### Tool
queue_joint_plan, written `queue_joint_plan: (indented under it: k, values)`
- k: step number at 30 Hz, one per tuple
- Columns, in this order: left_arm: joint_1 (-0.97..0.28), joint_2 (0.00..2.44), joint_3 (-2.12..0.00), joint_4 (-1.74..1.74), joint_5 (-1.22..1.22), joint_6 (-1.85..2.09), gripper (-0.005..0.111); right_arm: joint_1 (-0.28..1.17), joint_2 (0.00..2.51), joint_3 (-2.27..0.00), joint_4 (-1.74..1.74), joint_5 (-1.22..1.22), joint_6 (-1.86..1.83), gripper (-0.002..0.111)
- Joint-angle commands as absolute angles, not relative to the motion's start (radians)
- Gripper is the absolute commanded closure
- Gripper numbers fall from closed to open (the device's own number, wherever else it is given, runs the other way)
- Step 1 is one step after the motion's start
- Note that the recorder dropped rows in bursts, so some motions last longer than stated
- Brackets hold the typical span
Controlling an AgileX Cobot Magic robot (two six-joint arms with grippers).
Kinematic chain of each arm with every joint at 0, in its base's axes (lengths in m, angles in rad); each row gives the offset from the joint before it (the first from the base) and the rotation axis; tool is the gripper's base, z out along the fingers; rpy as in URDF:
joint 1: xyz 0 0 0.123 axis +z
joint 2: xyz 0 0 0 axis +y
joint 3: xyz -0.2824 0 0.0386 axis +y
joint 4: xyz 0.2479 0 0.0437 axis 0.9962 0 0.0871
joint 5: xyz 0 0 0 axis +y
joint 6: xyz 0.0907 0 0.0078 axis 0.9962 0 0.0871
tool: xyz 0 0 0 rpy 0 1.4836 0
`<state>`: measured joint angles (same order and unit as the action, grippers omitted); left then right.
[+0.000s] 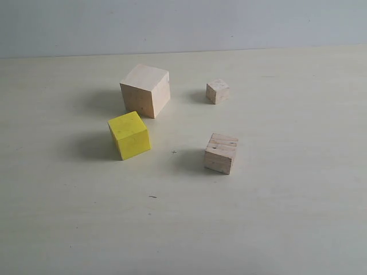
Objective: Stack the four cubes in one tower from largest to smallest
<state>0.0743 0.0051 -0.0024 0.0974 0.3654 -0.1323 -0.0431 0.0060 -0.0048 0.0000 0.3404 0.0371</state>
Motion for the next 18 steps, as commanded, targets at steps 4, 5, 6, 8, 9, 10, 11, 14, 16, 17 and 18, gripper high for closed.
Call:
queue_joint_plan:
  k: [4,5,6,8,9,10,11,14,16,17,18]
  values:
    - [0.070,0.000,0.000,0.095,0.168,-0.131,0.107,-0.046,0.000,0.000,0.000,0.253,0.037,0.108]
    - [0.070,0.000,0.000,0.095,0.102,-0.131,0.107,-0.046,0.000,0.000,0.000,0.213,0.037,0.108]
    - [0.070,0.000,0.000,0.095,0.031,-0.131,0.107,-0.046,0.000,0.000,0.000,0.156,0.037,0.108]
    - [0.070,0.000,0.000,0.095,-0.095,-0.131,0.107,-0.046,0.000,0.000,0.000,0.027,0.037,0.108]
    - [0.070,0.000,0.000,0.095,-0.162,-0.131,0.107,-0.046,0.000,0.000,0.000,-0.037,0.037,0.108]
    - [0.070,0.000,0.000,0.095,-0.197,-0.131,0.107,-0.046,0.000,0.000,0.000,-0.097,0.037,0.108]
    - [0.070,0.000,0.000,0.095,-0.222,-0.131,0.107,-0.046,0.000,0.000,0.000,-0.138,0.037,0.108]
    - [0.070,0.000,0.000,0.095,-0.242,-0.131,0.107,-0.046,0.000,0.000,0.000,-0.221,0.037,0.108]
    - [0.070,0.000,0.000,0.095,-0.239,-0.131,0.107,-0.046,0.000,0.000,0.000,-0.229,0.037,0.108]
    - [0.070,0.000,0.000,0.095,-0.242,-0.131,0.107,-0.046,0.000,0.000,0.000,-0.231,0.037,0.108]
    - [0.070,0.000,0.000,0.095,-0.249,-0.131,0.107,-0.046,0.000,0.000,0.000,-0.239,0.037,0.108]
